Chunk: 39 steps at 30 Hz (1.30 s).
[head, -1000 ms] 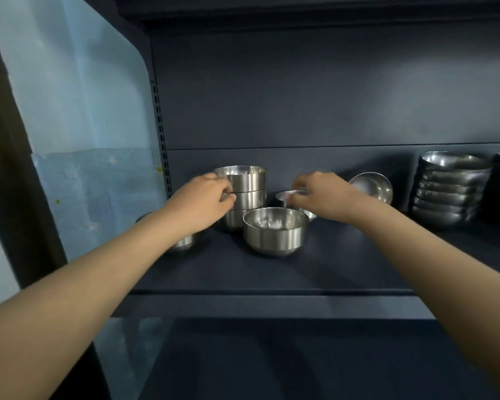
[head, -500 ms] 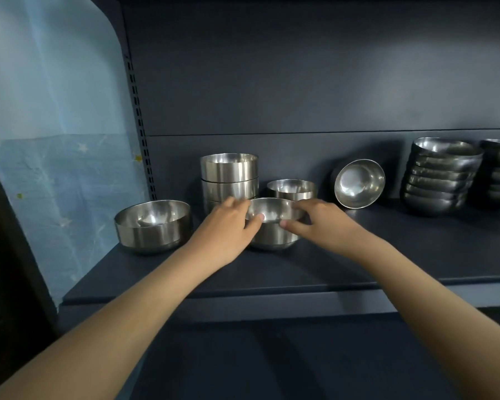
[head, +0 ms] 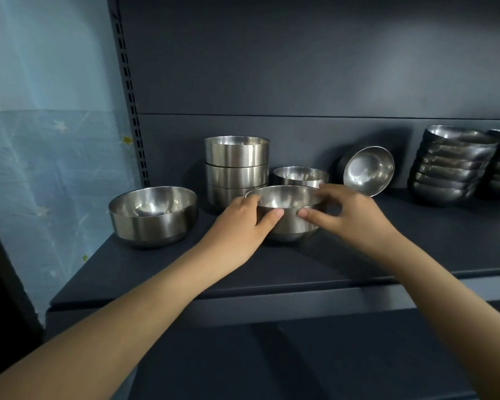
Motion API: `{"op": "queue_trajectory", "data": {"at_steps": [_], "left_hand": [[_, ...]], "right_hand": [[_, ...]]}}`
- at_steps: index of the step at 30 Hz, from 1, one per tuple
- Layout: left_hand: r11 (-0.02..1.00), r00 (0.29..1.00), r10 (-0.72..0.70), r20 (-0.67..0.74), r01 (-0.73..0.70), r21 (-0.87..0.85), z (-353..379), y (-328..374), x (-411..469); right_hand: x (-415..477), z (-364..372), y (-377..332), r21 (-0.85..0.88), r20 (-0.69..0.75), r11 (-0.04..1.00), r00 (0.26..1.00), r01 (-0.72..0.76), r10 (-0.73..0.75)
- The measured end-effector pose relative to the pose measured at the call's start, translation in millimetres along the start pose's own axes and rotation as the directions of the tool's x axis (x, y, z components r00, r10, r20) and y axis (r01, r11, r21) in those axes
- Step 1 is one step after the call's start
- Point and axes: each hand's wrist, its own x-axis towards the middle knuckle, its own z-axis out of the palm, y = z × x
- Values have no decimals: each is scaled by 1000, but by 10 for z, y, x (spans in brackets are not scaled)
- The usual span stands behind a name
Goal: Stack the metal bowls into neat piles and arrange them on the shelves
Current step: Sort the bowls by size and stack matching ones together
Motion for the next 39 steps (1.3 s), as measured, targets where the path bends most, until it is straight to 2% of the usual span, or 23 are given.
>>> {"op": "queue_trajectory", "data": {"at_steps": [8,17,24,27,30,33,36,39], "left_hand": [[997,959,59,-278,-40,73,-806,-54,-265],[988,917,-121,-380,147,40,-1353,-807,-381],[982,935,-184,-305,185,-25,-1273,-1227,-491],[982,939,-188,-287,172,-82,-1238,-1294,-480],[948,941,-248,-231,187,-258,-1193,-1341,-443],[848,944,-312,-106,227,-479,-1113,-1409,-431],[805,956,-290,-44,219,-551,-1035,-1449,-458],[811,965,-252,-66,174,-559,-1017,-1416,-487]], "right_hand": [[220,-121,-723,117,12,992,998,52,-54],[693,581,-1382,219,77,959,976,181,-202],[750,987,-1433,195,221,969,956,151,-193],[742,1026,-1377,204,229,969,956,136,-182],[746,1043,-1286,275,267,959,952,76,-152],[722,1084,-1197,355,389,934,914,-35,-113],[658,1158,-1154,356,456,933,882,-56,-121],[635,1174,-1147,366,437,929,892,-57,-118]]}}
